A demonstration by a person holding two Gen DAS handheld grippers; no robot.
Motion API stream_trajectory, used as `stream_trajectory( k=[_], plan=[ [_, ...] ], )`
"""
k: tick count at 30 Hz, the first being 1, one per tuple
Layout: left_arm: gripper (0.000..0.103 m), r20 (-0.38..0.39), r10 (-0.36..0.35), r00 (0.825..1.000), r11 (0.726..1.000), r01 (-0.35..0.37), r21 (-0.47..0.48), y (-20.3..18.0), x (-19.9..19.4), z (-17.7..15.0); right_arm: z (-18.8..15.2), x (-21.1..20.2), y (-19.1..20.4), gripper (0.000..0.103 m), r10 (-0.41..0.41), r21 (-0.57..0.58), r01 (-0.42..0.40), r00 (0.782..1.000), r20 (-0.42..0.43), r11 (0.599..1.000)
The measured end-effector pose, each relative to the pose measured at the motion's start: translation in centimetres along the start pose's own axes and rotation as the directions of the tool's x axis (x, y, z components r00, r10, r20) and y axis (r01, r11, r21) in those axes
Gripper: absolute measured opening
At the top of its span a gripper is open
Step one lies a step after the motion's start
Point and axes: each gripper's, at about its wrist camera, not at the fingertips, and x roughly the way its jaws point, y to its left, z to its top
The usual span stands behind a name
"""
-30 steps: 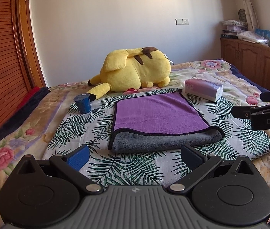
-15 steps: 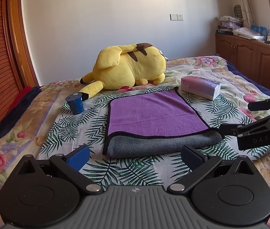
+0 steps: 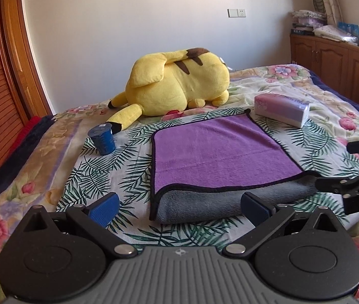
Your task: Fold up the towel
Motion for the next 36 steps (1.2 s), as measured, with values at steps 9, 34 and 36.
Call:
stream_trajectory(
  k=[9, 34, 36],
  plan=[
    [0.087, -0.035, 0.008, 0.999, 1.000, -0.008, 0.005, 1.3, 2.7, 0.1, 0.1, 1.7, -0.4, 0.103, 0.023, 0.015, -0.022, 0.999, -0.028, 1.000],
    [0.066, -0.107, -0.079, 0.991, 0.991, 0.067, -0.116, 4.8, 9.0, 0.3, -0.2, 4.5, -1.1, 0.087, 0.081, 0.039, -0.078, 0.992, -0.092, 0.996],
    [0.057, -0.112, -0.083, 0.990, 0.990, 0.070, -0.120, 5.1, 9.5, 0.2, -0.1, 4.5, -1.2, 0.087, 0.072, 0.037, -0.069, 0.994, -0.087, 0.997]
  ],
)
